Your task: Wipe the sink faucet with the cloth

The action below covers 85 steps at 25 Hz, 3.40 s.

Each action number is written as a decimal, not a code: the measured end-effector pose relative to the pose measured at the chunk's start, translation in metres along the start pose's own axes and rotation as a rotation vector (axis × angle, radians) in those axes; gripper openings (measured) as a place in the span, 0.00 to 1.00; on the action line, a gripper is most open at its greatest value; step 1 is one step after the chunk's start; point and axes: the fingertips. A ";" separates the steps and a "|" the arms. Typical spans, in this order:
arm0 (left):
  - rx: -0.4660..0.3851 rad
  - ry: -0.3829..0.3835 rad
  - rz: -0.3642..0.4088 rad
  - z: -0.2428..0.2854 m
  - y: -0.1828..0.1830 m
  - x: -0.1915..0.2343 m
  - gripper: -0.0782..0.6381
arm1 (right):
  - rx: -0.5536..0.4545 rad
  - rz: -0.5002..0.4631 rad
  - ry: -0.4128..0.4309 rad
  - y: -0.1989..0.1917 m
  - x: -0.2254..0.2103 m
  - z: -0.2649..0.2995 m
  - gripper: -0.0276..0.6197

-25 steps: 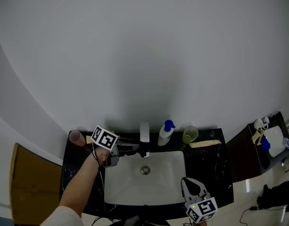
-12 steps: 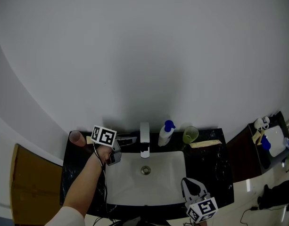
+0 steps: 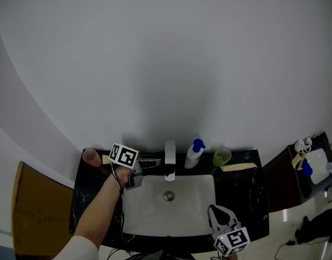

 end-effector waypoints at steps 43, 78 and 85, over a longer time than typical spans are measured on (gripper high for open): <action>-0.173 0.055 -0.033 -0.016 0.017 0.019 0.27 | -0.003 -0.004 -0.012 -0.002 -0.003 -0.003 0.05; -0.075 0.455 1.200 -0.019 -0.123 0.003 0.27 | 0.075 -0.022 -0.015 -0.019 0.002 -0.012 0.05; -0.124 0.544 1.196 0.017 -0.069 0.033 0.27 | 0.071 -0.024 0.015 -0.020 0.012 -0.002 0.05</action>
Point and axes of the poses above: the fingertips, and each gripper's own axes: z forward along the fingers, x to its left, y out of its top, and after that the axes turned 10 degrees about -x, right-handed
